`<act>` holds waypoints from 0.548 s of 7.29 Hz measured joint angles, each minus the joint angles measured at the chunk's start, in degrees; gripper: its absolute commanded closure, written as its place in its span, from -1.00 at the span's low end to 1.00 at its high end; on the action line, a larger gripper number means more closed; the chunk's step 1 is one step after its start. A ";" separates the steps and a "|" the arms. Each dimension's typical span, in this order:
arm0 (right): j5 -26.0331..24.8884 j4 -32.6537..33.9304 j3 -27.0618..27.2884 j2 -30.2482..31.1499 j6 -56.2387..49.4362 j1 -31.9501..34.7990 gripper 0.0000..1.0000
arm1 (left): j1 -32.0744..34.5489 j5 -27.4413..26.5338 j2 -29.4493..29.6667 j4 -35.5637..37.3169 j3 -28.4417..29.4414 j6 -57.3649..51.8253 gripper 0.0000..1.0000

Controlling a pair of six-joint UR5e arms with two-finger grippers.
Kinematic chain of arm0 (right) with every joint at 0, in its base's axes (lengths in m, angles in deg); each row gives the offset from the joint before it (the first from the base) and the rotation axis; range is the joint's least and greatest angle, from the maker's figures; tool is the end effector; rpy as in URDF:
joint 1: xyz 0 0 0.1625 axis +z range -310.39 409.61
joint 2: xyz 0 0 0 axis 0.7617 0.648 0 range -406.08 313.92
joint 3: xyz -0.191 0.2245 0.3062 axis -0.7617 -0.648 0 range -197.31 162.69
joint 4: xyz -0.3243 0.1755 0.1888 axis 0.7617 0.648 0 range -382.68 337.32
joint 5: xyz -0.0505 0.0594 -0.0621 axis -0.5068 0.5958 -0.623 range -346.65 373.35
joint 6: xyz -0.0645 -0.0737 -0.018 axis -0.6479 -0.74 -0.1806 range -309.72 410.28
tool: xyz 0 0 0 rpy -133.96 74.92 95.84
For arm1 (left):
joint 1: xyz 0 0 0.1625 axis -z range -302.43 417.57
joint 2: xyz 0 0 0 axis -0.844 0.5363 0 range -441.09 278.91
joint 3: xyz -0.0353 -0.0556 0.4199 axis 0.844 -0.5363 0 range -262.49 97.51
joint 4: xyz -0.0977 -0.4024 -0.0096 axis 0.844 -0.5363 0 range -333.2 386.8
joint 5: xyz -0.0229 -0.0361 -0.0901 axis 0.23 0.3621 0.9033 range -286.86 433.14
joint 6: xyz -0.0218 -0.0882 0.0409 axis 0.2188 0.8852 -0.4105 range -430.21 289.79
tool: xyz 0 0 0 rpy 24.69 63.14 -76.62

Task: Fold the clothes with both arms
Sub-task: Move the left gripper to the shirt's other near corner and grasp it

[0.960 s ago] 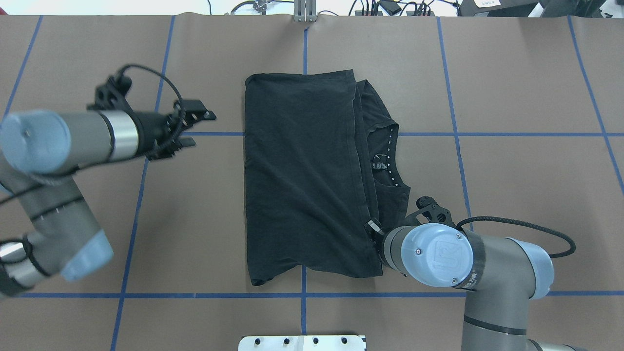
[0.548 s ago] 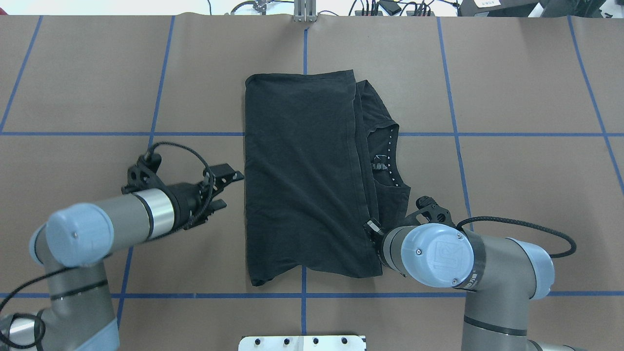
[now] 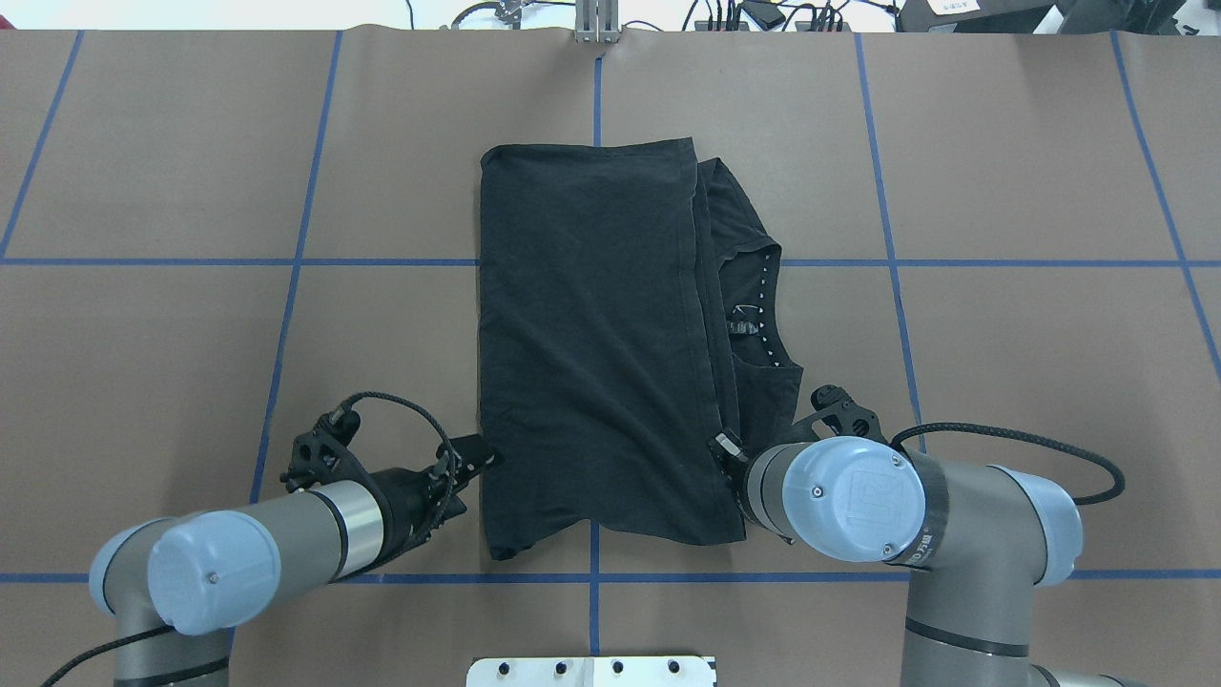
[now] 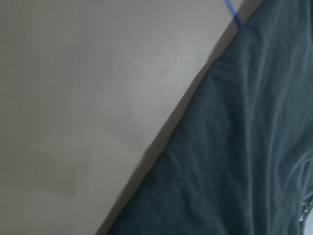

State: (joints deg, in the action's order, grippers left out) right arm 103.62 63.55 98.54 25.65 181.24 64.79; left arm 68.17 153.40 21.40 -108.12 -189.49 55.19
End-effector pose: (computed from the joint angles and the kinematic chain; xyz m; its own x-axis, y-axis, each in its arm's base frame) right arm -0.5013 -0.2736 0.2859 0.3195 0.7658 0.5580 -0.6195 0.6144 -0.4886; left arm 0.5175 -0.2498 0.3148 0.0174 -0.5842 -0.8114 0.4313 0.7365 -0.5211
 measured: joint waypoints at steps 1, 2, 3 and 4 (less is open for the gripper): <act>0.09 -0.01 0.01 0.01 -0.01 -0.01 1.00 | -1.41 -0.05 0.09 0.17 0.25 0.86 -0.55; 0.14 -0.01 0.01 0.04 -0.03 -0.02 1.00 | -2.07 -0.08 0.16 0.24 0.39 1.27 -0.48; 0.16 -0.01 0.01 0.06 -0.04 0.00 1.00 | -2.36 -0.09 0.24 0.26 0.49 1.43 -0.43; 0.21 -0.01 0.00 0.05 -0.06 0.01 1.00 | -2.47 -0.10 0.30 0.27 0.68 1.49 -0.39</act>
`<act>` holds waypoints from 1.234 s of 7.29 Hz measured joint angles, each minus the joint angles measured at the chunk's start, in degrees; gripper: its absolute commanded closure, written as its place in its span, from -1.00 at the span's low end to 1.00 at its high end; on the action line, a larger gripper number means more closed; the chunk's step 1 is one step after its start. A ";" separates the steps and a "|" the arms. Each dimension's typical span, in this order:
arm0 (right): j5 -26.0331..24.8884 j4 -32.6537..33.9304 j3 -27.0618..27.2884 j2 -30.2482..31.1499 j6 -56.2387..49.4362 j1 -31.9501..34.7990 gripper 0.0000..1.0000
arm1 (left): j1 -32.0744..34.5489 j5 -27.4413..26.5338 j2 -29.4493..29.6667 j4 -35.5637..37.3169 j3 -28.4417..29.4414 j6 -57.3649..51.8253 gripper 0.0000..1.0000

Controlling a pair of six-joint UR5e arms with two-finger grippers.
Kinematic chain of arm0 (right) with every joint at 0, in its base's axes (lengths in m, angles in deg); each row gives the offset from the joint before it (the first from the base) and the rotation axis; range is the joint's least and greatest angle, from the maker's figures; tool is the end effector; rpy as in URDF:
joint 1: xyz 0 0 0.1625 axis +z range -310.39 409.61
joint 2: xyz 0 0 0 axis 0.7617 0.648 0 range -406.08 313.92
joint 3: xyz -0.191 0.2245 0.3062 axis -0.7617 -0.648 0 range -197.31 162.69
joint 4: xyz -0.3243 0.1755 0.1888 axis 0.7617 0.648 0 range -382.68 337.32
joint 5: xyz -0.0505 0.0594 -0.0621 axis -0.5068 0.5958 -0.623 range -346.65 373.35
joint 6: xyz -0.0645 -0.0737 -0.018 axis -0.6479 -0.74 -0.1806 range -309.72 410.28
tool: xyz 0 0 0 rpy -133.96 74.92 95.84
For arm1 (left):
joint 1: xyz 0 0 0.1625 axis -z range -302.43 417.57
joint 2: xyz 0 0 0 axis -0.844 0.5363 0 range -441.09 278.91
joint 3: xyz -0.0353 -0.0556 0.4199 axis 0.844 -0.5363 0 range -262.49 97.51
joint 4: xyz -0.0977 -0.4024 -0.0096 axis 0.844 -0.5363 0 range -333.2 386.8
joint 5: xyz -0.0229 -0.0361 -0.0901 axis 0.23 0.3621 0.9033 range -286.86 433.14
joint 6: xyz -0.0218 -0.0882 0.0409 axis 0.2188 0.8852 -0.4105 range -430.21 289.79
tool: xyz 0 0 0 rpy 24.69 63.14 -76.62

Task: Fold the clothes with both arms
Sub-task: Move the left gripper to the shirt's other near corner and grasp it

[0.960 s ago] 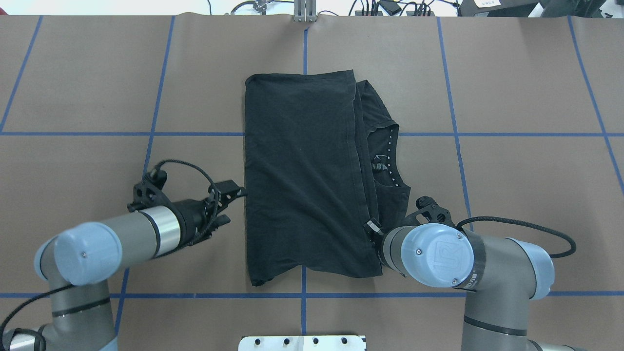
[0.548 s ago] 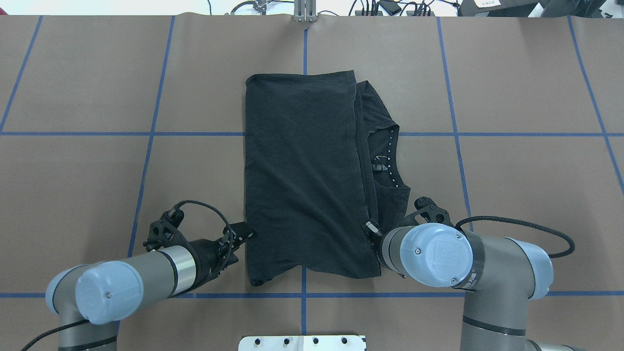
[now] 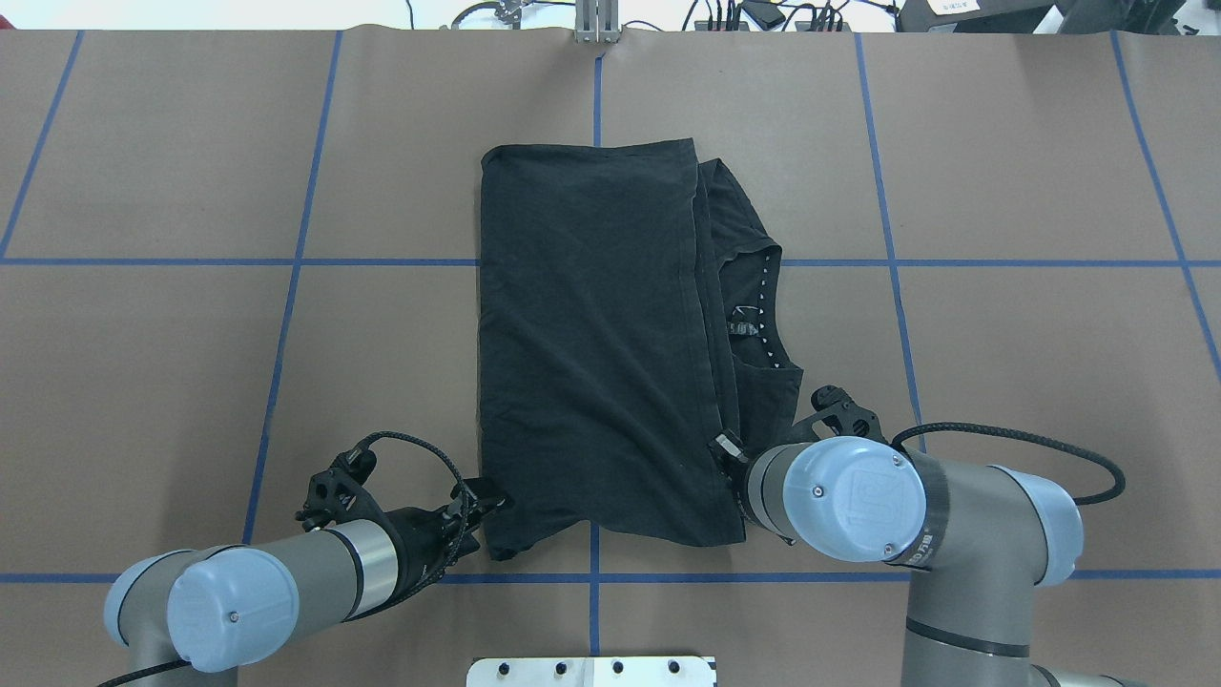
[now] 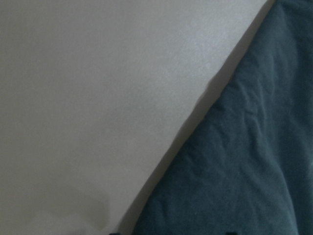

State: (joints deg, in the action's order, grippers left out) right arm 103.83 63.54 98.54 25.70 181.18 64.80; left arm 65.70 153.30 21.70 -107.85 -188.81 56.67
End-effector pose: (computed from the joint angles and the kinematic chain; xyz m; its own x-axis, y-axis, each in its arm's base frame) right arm -0.5012 -0.2733 0.2864 0.3221 0.7658 0.5566 -0.6176 0.6156 -0.4896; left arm 0.5320 -0.2280 0.3179 0.0402 -0.6032 -0.7966 0.4075 0.7378 -0.5381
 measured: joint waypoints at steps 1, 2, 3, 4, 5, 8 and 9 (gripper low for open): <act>0.11 0.00 0.01 -0.06 -0.01 0.01 1.00 | -0.08 0.00 0.03 0.00 0.25 0.02 -0.36; 0.23 0.00 0.02 -0.09 -0.01 0.01 1.00 | -0.22 0.02 0.10 0.00 0.43 0.05 -0.34; 0.28 0.00 0.02 -0.08 0.03 0.01 1.00 | -0.42 0.05 0.20 0.00 0.45 0.10 -0.32; 0.30 0.00 0.02 -0.08 0.04 0.01 1.00 | -0.58 0.09 0.32 0.00 0.44 0.16 -0.20; 0.30 0.00 0.01 -0.07 0.02 0.01 1.00 | -0.68 0.14 0.39 0.01 0.43 0.18 0.09; 0.31 0.02 0.21 -0.12 0.03 0.01 1.00 | -0.96 0.27 0.62 0.06 0.42 0.20 1.00; 0.31 0.04 0.48 -0.05 0.04 0.01 1.00 | -1.07 0.34 0.65 0.08 0.26 0.20 1.00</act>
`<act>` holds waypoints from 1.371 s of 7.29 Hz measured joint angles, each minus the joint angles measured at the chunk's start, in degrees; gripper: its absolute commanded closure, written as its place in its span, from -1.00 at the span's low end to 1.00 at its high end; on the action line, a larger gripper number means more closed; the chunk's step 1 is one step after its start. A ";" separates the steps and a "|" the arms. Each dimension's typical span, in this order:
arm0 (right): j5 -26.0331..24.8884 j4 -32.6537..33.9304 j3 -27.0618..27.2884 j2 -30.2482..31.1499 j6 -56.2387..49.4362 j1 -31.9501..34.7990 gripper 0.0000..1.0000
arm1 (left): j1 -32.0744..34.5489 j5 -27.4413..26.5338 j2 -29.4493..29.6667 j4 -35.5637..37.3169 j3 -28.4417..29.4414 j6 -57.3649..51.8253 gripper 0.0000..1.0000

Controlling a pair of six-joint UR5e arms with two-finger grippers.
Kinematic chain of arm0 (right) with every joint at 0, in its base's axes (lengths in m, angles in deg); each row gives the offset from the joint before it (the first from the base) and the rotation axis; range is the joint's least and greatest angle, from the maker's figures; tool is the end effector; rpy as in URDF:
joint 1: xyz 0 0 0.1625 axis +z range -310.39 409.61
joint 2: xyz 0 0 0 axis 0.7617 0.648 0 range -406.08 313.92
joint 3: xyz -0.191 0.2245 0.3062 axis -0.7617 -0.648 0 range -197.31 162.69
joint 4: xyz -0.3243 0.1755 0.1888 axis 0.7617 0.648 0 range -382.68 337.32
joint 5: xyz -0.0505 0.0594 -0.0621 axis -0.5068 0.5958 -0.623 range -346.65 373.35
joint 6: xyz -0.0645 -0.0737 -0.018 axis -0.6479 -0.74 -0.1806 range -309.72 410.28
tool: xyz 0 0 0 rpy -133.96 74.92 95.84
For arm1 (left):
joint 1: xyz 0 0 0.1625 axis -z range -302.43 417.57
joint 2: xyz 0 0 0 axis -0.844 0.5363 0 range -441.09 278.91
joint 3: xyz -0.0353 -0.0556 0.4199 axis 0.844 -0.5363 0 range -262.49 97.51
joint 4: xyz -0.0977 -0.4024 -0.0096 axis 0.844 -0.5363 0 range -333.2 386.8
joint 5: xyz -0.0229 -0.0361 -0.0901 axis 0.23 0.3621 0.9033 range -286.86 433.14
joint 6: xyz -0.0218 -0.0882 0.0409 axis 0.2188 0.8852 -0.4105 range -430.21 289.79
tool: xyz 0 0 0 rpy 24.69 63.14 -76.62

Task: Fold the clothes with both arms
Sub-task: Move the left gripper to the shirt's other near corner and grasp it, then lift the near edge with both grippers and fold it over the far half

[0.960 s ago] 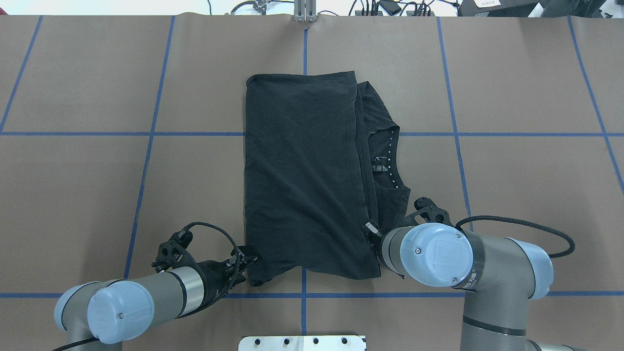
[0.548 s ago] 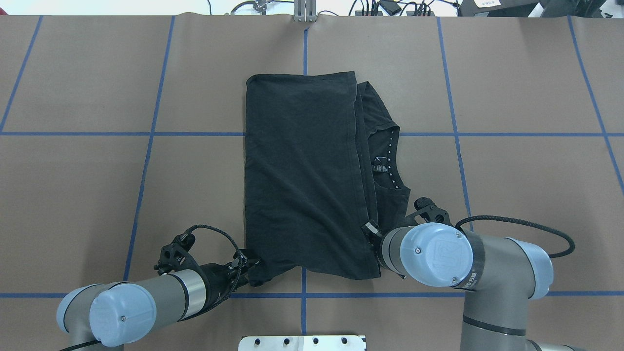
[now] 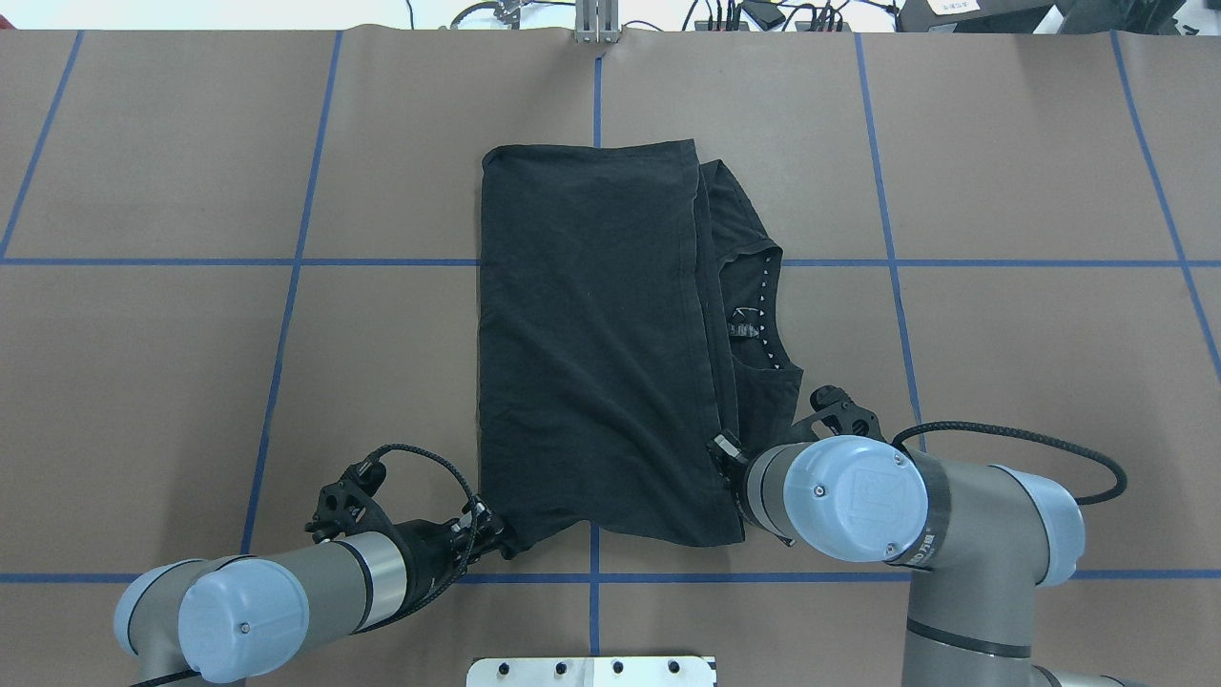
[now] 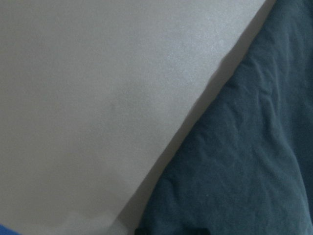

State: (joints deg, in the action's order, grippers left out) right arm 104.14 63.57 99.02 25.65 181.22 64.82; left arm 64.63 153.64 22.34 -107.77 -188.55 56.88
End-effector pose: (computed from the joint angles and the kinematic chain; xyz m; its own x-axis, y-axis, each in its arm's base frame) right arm -0.4991 -0.2724 0.2825 0.3193 0.7657 0.5583 -0.6109 0.6167 -0.4964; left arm 0.5393 -0.2178 0.3140 0.0492 -0.6056 -0.7943 0.3867 0.7448 -0.5439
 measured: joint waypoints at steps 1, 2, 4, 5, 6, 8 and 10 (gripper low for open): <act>0.00 -0.01 0.15 0.11 0.01 0.03 1.00 | 0.00 0.24 -0.04 0.01 -0.75 -0.02 1.00; 0.00 -0.01 0.48 0.28 0.04 0.06 1.00 | 0.07 1.05 -0.30 0.03 -2.76 -0.05 1.00; 0.67 0.04 4.53 2.86 0.52 0.08 1.00 | 0.14 2.85 -0.74 2.34 -8.97 0.12 1.00; 1.98 0.24 8.21 5.14 0.70 0.18 1.00 | 0.18 3.83 -0.81 4.24 -12.37 0.81 1.00; 3.62 1.70 11.94 6.41 0.75 0.65 1.00 | 0.44 4.92 -0.64 6.45 -15.63 1.58 1.00; 8.13 7.23 13.44 2.78 -0.04 5.80 1.00 | 5.57 7.40 1.34 10.67 -19.06 1.93 1.00; 14.85 9.39 5.30 -5.37 -3.68 14.73 1.00 | 16.12 13.55 6.25 13.41 -14.84 -0.32 1.00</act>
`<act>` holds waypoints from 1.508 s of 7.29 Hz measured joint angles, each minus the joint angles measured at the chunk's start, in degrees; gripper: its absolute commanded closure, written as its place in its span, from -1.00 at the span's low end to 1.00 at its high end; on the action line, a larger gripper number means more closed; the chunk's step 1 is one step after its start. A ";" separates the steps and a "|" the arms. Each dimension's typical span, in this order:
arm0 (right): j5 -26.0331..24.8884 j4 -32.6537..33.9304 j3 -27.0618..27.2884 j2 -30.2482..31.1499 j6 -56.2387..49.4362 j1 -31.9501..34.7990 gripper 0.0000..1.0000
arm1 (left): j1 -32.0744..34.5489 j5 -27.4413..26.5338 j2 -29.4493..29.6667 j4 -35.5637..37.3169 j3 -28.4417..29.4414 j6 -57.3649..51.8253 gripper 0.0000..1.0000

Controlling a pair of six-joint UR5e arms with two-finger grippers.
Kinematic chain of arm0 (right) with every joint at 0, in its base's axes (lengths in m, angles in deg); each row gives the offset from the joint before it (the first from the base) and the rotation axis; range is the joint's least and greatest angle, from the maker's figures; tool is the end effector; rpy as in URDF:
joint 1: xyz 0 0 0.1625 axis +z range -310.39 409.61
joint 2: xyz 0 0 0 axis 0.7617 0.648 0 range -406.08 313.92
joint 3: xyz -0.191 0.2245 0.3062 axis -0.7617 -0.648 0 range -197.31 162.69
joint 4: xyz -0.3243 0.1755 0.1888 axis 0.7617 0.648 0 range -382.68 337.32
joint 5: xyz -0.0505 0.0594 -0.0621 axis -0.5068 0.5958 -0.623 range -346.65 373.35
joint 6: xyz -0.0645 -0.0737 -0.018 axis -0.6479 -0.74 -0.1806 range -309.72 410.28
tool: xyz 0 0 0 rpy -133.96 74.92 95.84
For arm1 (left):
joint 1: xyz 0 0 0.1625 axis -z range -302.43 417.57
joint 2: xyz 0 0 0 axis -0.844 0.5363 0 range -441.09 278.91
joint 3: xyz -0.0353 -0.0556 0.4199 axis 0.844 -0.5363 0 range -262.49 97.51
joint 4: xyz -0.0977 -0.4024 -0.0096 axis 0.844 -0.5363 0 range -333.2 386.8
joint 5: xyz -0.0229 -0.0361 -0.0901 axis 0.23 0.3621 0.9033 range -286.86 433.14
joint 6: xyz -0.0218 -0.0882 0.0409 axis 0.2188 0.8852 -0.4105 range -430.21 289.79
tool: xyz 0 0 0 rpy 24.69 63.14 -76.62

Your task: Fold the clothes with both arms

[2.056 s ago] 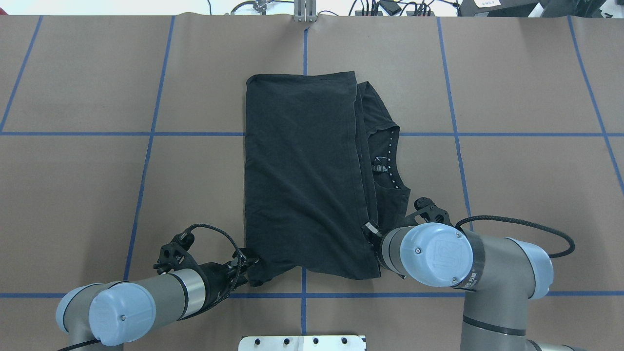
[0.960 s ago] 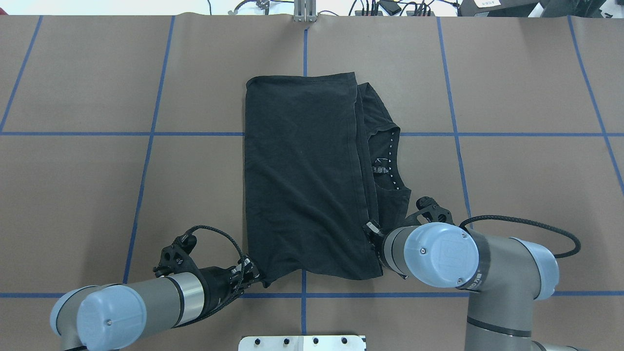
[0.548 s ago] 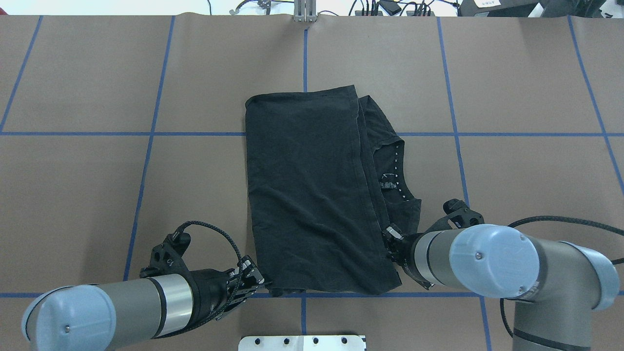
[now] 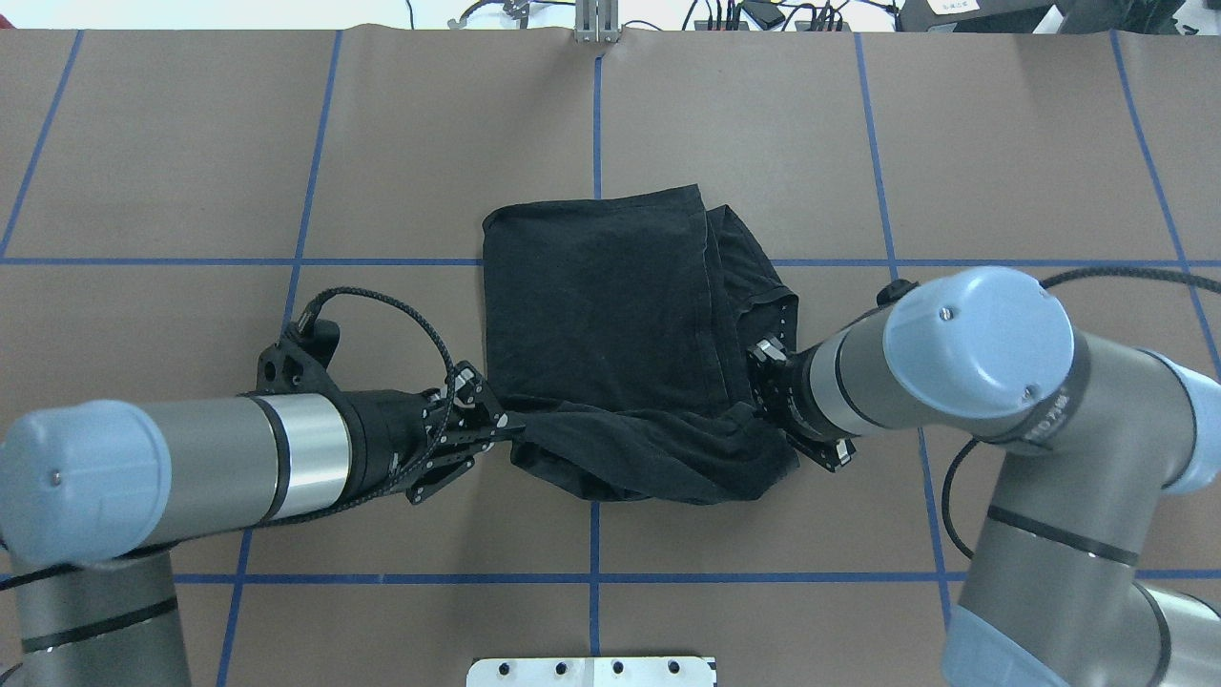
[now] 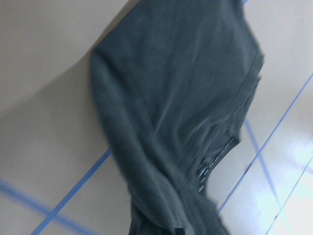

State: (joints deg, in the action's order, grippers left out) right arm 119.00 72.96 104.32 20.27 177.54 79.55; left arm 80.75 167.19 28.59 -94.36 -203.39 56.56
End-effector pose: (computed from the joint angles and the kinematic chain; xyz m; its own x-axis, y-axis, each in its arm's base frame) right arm -0.4074 -0.3575 0.2157 0.2637 0.8246 0.5006 -0.5806 0.5501 -0.6003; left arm 0.4143 -0.3149 0.1754 -0.0909 -0.6108 -0.7866 0.3420 0.7226 -0.6007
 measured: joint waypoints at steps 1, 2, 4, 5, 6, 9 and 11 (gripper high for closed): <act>3.12 0.10 -5.14 -3.75 -2.74 3.93 1.00 | 4.62 2.00 2.93 0.32 4.50 -2.09 1.00; 5.10 0.00 -10.30 -7.00 -6.00 7.17 1.00 | 8.71 3.33 5.33 0.20 9.29 -4.61 1.00; 7.06 -1.33 -23.20 -14.35 -12.23 11.67 1.00 | 14.67 5.02 9.33 -1.84 19.36 -9.37 -0.31; 8.35 -5.16 -32.17 -18.29 -14.79 13.64 -0.98 | 16.58 5.19 12.36 -4.94 26.69 -11.40 -0.99; 9.36 -11.31 -42.06 -21.70 -17.49 15.42 -1.00 | 18.31 5.16 15.93 -8.69 34.89 -14.29 -0.99; 10.16 -19.73 -56.92 -28.78 -24.60 18.43 -1.00 | 22.64 5.11 20.91 -15.16 47.21 -20.92 -0.99; 11.60 -19.98 -57.88 -29.87 -27.26 20.41 -1.00 | 23.46 5.98 21.08 -15.86 47.22 -21.74 -0.99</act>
State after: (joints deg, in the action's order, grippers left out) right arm 130.59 52.98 46.44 -9.60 150.28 99.95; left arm 104.21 173.17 49.67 -110.22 -156.17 34.82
